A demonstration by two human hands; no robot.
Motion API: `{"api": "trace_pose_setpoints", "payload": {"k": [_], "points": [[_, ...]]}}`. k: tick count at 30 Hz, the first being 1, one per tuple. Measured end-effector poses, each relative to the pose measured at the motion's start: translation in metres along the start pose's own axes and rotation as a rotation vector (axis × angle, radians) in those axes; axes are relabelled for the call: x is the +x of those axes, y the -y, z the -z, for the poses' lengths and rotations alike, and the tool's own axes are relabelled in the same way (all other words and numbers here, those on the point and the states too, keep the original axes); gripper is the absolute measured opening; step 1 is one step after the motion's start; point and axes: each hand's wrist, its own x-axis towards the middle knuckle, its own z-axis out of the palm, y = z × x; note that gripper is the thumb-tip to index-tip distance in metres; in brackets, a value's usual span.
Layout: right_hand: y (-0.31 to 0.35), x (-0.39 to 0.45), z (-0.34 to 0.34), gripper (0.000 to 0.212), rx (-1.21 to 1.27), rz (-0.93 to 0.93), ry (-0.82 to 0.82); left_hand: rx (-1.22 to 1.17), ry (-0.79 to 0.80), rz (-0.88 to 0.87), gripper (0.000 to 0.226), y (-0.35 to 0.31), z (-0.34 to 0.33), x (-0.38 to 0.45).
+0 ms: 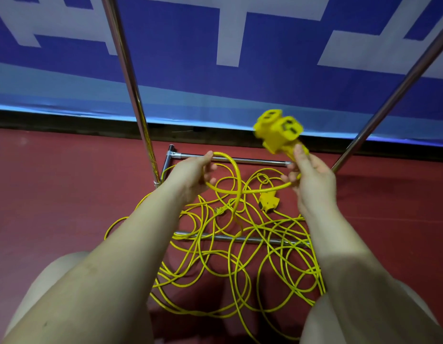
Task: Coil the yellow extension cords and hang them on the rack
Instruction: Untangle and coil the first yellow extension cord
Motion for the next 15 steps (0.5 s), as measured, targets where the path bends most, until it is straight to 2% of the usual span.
{"api": "trace_pose_setpoints", "payload": {"k": [3, 6, 13, 15], "points": [[0.005, 0.007, 0.004, 0.031, 0.274, -0.237, -0.039, 0.031, 0.036, -0.023, 0.026, 0.002, 0.001, -0.003], [0.003, 0.007, 0.003, 0.037, 0.413, -0.374, -0.022, 0.203, 0.130, 0.028, 0.020, 0.017, -0.005, -0.009], [-0.005, 0.020, 0.018, 0.030, 0.268, -0.417, -0.103, 0.533, 0.406, 0.196, 0.023, 0.022, 0.004, -0.020], [-0.009, 0.023, 0.021, 0.031, 0.246, -0.440, -0.104, 0.663, 0.514, 0.292, 0.017, 0.021, 0.008, -0.029]]}}
